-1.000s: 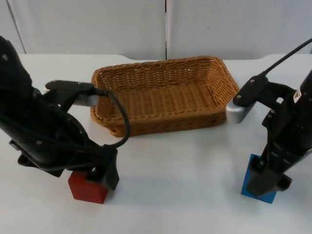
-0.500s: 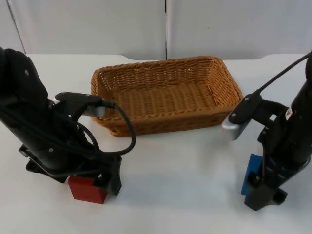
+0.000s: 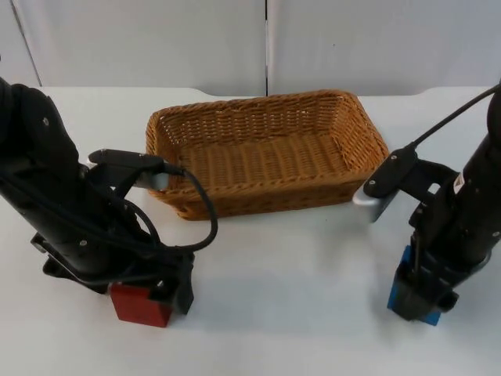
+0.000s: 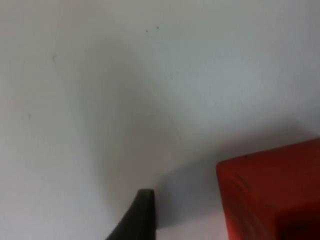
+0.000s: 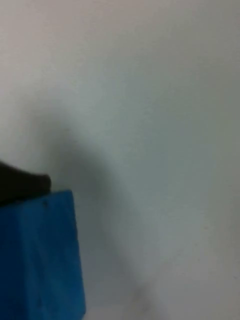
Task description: Pick up one cube with each hand and place exactly two cubes into the same basket, leaving the remaining cube outside.
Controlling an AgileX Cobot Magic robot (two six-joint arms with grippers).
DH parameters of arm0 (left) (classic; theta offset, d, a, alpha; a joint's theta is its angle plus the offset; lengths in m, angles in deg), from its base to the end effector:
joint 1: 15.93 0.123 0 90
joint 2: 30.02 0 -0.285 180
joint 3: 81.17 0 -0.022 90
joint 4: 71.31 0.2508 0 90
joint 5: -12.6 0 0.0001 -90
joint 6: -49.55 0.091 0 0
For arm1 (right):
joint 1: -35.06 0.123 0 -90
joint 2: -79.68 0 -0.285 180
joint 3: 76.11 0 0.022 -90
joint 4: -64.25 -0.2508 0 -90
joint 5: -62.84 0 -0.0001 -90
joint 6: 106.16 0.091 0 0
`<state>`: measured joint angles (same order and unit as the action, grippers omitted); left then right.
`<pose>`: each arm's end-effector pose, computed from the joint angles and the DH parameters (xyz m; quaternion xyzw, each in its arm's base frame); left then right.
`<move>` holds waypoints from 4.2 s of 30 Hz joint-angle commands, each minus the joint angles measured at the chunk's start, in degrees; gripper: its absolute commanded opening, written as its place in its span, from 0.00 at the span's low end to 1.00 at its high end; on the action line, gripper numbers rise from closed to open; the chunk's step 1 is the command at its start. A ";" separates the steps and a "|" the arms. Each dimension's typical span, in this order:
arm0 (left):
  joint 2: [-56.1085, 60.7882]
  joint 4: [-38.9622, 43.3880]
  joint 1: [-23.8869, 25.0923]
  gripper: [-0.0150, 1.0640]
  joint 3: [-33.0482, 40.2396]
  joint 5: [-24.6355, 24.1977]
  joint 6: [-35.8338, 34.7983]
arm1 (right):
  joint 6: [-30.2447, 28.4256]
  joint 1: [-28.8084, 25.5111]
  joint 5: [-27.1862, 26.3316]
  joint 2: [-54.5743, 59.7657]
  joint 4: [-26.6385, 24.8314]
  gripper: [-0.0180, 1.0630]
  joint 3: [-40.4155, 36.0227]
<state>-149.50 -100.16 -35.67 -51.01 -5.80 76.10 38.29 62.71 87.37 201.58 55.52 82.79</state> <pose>0.2851 -0.1171 0.0786 0.1700 0.9749 -0.0967 0.1068 0.2976 0.1624 0.0893 -0.4637 0.8785 0.0314 0.1107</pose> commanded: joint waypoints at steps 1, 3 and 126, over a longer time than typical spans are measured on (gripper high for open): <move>-0.27 -0.23 -0.35 0.72 -0.25 -0.30 -0.47 | -0.09 0.26 -0.41 -0.23 -0.30 0.46 0.37; -0.27 -0.23 -0.35 0.62 -0.25 -0.46 -0.47 | -0.09 0.26 -0.28 -0.23 -0.42 0.39 0.37; -10.33 -1.84 -0.35 0.01 -32.21 1.06 7.92 | 17.15 -2.40 2.80 21.69 -5.04 0.01 51.47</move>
<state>-159.68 -101.43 -35.67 -82.79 -5.89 83.79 55.65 60.37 91.36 223.08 50.68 133.87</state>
